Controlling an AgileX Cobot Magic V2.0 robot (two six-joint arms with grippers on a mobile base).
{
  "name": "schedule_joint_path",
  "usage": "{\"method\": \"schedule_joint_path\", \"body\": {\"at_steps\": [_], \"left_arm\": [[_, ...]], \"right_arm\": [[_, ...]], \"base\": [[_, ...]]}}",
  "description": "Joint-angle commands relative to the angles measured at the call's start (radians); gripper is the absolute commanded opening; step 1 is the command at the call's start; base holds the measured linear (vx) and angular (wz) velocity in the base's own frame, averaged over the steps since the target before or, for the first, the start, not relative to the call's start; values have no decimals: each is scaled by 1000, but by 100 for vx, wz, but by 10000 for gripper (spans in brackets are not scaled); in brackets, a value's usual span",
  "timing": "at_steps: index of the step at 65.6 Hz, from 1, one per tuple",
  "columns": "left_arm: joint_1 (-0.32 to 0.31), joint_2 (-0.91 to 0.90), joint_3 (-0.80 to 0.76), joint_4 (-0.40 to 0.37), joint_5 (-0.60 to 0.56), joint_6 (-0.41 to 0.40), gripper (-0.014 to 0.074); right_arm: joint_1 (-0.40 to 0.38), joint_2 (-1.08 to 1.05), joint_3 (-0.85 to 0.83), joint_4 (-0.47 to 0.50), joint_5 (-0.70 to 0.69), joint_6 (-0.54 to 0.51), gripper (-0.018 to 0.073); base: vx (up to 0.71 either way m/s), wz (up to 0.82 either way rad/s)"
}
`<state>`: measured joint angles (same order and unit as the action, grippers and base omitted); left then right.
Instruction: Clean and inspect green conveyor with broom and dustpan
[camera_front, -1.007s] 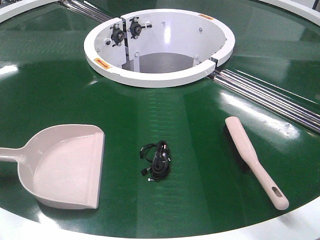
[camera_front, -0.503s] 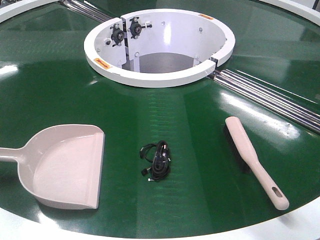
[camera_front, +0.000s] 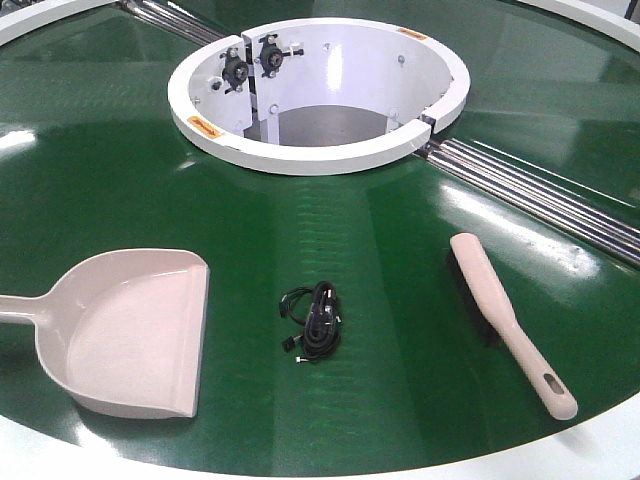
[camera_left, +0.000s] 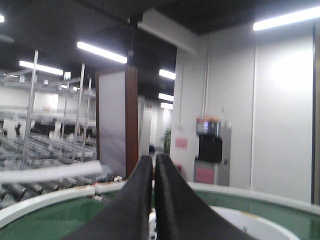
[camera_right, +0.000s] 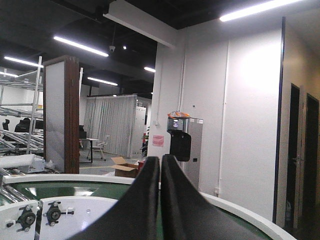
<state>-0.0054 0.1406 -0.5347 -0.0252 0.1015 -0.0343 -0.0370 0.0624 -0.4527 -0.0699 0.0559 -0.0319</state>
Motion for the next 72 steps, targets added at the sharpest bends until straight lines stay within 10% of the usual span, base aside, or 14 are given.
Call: {"method": "schedule_joint_path", "body": {"at_steps": [1,25,43,72], "left_arm": [[-3,133,-185,8,121,-13,-4],[-4,532,-496,0,346,70,278],[-4,612,-496,0,404,93,671],[-4,612,-496,0,426,93,598]], "right_arm": [[-4,114,-152,-8,61,-1,-3],[-4,575,-435,10,223,0,108],[-4,734,-435,93,290,-1,644],[11,864,-490,152,511,-106,676]], "base": [[0,0],[0,0],[0,0],[0,0]]}}
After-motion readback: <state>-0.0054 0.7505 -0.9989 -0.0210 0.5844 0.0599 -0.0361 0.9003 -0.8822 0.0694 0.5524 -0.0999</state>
